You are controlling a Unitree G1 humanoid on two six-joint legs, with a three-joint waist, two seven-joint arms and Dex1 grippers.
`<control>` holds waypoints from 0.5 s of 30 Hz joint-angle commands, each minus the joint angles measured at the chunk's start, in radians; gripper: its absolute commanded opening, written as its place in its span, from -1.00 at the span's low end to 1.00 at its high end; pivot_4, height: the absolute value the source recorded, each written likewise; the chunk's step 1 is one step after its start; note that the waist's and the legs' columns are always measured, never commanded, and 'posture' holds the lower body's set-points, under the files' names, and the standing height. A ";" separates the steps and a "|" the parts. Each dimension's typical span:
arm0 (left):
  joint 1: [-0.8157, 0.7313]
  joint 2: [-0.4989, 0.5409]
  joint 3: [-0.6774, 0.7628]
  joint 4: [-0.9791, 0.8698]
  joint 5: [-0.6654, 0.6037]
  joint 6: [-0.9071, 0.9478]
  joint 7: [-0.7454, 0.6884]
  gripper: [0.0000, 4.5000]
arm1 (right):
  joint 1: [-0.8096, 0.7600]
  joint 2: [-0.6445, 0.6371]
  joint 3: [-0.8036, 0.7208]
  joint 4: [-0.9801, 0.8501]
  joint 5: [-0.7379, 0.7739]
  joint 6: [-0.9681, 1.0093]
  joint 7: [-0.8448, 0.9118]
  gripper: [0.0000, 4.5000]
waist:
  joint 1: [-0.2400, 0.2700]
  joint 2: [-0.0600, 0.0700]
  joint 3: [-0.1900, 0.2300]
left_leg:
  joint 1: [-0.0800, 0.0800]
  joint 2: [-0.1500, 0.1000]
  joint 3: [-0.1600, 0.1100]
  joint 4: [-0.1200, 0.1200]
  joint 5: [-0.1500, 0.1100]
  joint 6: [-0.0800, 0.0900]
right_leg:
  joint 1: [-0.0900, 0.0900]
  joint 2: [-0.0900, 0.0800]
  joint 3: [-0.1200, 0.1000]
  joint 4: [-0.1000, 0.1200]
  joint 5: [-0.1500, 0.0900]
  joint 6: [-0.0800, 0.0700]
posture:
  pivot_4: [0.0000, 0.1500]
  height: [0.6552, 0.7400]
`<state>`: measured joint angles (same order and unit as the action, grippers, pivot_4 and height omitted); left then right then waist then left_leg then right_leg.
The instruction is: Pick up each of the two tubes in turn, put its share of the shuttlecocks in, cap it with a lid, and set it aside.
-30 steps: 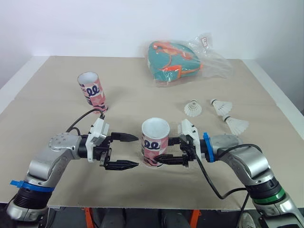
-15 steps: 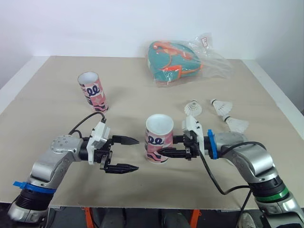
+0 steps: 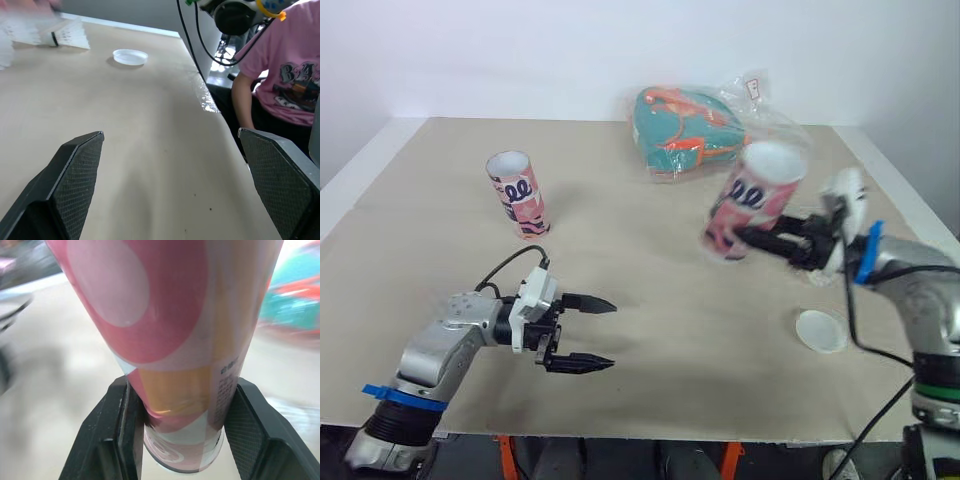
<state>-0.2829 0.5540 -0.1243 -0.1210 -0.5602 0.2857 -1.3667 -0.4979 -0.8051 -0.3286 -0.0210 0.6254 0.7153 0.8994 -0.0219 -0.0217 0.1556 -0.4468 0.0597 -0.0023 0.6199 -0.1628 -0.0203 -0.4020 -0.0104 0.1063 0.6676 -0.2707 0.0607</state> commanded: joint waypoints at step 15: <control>-0.273 -0.324 -0.071 0.275 0.123 -0.086 0.177 1.00 | 0.103 -0.188 -0.330 0.455 -0.149 -0.181 -0.225 0.03 | -0.002 0.004 -0.001 | 0.002 -0.002 0.002 0.001 0.000 0.000 | 0.002 0.000 0.004 0.000 0.001 0.003 | 1.00 0.97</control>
<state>-0.5333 0.2452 -0.2080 0.1480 -0.4380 0.2146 -1.2113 -0.4046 -0.9821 -0.6138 0.4305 0.4772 0.5607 0.6892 -0.0240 -0.0179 0.1549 -0.4449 0.0570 -0.0008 0.6209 -0.1626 -0.0198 -0.3998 -0.0106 0.1107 0.6674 -0.2695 0.0638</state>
